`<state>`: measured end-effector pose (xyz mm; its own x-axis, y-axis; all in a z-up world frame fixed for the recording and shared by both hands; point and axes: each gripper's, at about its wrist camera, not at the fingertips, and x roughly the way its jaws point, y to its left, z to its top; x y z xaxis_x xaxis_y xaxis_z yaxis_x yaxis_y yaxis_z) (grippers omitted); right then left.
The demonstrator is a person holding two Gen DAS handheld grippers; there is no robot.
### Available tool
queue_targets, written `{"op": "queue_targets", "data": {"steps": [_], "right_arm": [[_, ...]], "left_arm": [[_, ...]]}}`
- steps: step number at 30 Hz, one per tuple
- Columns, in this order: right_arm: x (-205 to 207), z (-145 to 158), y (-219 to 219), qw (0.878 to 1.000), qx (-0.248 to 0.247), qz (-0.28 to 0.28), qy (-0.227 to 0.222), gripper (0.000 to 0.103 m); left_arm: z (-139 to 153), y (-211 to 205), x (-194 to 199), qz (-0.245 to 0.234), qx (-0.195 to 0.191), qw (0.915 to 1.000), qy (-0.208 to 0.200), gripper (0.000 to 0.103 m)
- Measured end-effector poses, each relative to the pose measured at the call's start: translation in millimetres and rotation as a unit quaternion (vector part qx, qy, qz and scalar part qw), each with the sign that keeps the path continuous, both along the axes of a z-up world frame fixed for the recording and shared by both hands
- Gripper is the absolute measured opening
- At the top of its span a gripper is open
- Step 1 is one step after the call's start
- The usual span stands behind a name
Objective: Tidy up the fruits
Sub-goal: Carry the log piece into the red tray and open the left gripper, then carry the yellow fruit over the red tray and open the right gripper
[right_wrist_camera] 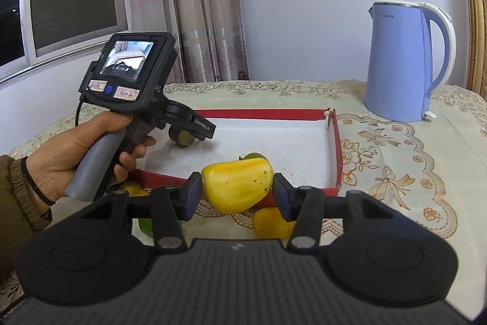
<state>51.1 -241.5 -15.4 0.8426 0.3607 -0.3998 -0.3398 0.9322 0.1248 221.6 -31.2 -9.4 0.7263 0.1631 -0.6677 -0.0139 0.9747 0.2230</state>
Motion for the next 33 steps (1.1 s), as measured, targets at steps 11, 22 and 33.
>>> {"op": "queue_targets", "data": {"steps": [11,22,33], "right_arm": [[18.4,9.8,18.1,1.0,-0.011,0.0,-0.014,0.048],[79.4,72.7,34.5,0.995,-0.015,-0.037,-0.089,0.048],[107.1,33.8,30.2,0.998,-0.023,-0.055,-0.037,0.048]], "left_arm": [[16.4,54.7,-62.2,0.05,-0.052,0.9962,-0.049,0.089],[16.4,59.3,-75.0,0.047,-0.024,0.9928,-0.108,0.089],[13.0,59.2,-74.8,0.039,-0.031,0.9942,-0.095,0.089]]}}
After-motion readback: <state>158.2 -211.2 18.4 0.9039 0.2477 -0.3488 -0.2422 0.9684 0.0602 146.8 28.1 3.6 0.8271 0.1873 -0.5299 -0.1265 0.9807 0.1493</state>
